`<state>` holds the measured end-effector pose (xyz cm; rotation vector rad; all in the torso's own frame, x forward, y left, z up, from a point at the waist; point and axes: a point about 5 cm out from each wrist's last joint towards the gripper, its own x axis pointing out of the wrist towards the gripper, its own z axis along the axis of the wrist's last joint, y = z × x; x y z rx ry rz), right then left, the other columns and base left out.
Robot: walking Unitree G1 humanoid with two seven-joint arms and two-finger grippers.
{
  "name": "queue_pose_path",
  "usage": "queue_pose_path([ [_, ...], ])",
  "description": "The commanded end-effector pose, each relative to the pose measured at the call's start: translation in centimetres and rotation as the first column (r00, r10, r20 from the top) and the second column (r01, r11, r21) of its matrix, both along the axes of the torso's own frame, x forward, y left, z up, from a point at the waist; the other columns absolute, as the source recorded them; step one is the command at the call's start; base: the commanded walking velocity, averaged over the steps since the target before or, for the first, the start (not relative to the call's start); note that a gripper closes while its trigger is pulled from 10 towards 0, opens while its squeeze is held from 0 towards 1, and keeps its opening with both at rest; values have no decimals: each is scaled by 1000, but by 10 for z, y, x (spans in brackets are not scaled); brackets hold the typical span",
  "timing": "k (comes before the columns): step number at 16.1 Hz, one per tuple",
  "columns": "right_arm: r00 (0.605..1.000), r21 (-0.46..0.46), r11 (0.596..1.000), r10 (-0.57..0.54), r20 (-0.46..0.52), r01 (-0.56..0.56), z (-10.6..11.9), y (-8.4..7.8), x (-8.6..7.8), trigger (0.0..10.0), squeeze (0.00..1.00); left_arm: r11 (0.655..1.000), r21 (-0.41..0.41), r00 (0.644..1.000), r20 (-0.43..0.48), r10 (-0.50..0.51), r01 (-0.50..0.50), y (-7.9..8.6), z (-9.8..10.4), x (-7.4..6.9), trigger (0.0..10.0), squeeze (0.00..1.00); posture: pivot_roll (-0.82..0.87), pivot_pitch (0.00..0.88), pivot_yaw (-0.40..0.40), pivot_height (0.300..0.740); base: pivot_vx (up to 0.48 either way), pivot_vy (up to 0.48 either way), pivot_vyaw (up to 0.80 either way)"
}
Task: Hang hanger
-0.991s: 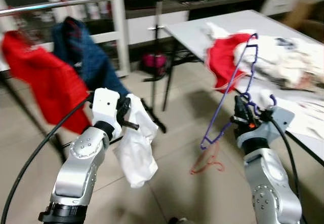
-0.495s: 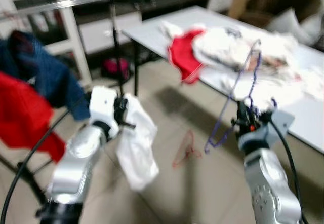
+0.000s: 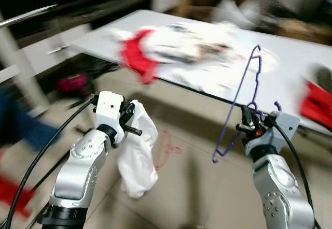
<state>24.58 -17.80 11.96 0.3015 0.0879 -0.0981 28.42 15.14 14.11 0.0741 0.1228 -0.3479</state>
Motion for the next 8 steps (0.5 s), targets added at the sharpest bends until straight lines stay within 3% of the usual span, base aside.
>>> queue_pose_path([
  [1, 1000, -30, 1000, -7, 1, 7, 4, -2, -1, 10000, 0, 1000, 6, 1000, 21, -17, 17, -4, 6, 0, 10000, 0, -130, 0, 4, 740, 0, 0, -800],
  [8, 999, -65, 998, 17, -40, -19, 1, -1, -3, 10000, 0, 1000, 21, 1000, 11, -13, 13, -3, 5, 2, 10000, 0, -133, 0, 12, 740, 0, 0, -800],
])
